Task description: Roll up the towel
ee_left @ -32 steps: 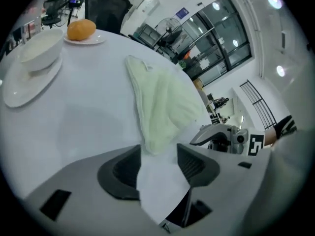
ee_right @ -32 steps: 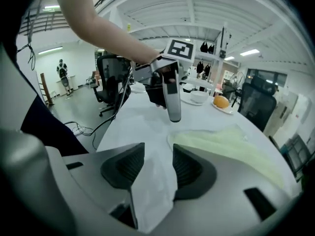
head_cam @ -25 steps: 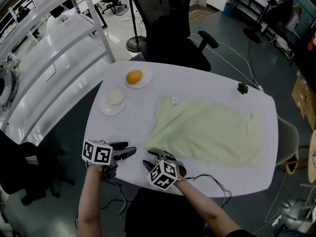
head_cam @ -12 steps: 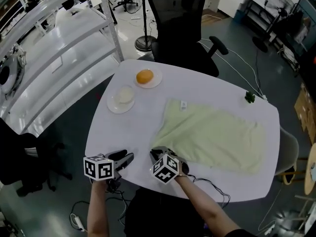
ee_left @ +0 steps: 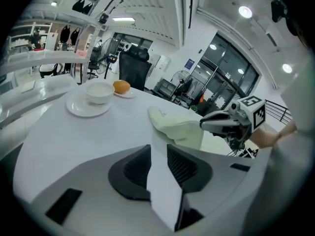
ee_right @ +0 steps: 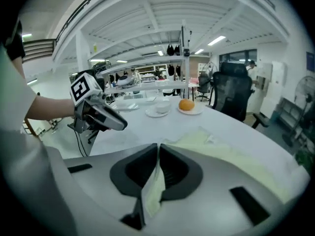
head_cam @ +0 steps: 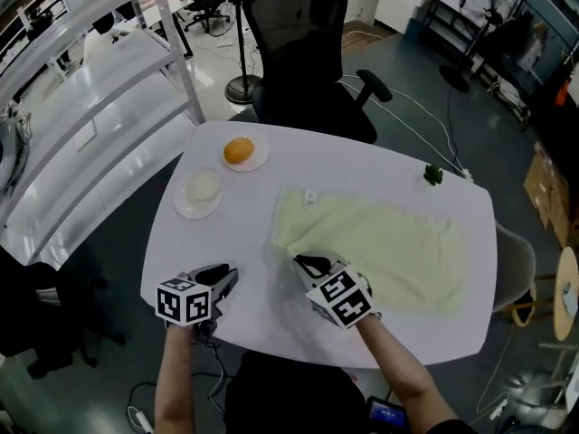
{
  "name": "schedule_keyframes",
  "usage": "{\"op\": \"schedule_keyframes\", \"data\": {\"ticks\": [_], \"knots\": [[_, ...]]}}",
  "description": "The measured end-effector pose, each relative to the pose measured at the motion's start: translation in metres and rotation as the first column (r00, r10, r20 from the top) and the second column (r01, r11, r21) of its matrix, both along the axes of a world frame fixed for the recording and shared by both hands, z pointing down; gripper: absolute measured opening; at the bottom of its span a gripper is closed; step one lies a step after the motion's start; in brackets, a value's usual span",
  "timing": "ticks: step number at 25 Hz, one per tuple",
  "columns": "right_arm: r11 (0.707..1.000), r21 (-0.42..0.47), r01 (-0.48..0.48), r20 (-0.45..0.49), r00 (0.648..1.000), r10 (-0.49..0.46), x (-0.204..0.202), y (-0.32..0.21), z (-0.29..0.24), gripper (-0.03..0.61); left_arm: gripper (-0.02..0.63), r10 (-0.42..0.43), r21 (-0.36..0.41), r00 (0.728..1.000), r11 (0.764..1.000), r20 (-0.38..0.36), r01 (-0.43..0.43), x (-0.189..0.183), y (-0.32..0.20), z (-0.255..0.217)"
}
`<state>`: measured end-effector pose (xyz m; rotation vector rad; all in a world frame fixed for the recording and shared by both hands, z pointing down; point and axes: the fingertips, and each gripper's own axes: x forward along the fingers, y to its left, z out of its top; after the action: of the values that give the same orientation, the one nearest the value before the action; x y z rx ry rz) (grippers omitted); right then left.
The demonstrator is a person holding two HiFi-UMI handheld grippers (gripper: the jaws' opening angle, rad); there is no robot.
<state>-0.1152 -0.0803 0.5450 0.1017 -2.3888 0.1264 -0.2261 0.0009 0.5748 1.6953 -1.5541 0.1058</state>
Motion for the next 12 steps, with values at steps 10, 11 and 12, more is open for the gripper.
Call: {"op": "schedule_keyframes", "data": {"ticks": [10, 11, 12], "knots": [[0.968, -0.020, -0.249, -0.088, 0.965, 0.247, 0.090, -0.135, 0.022, 0.028, 0.091, 0.149, -0.021, 0.975, 0.989, 0.162, -0.147, 0.034, -0.066, -0.007], [0.965, -0.025, -0.262, -0.103, 0.961, 0.258, 0.096, -0.144, 0.029, 0.028, 0.089, 0.161, -0.027, 0.971, 0.987, 0.176, -0.159, 0.037, -0.071, -0.006], [0.962, -0.033, -0.273, -0.115, 0.957, 0.268, 0.100, -0.151, 0.037, 0.028, 0.089, 0.172, -0.033, 0.967, 0.985, 0.189, -0.169, 0.039, -0.077, -0.005]]}}
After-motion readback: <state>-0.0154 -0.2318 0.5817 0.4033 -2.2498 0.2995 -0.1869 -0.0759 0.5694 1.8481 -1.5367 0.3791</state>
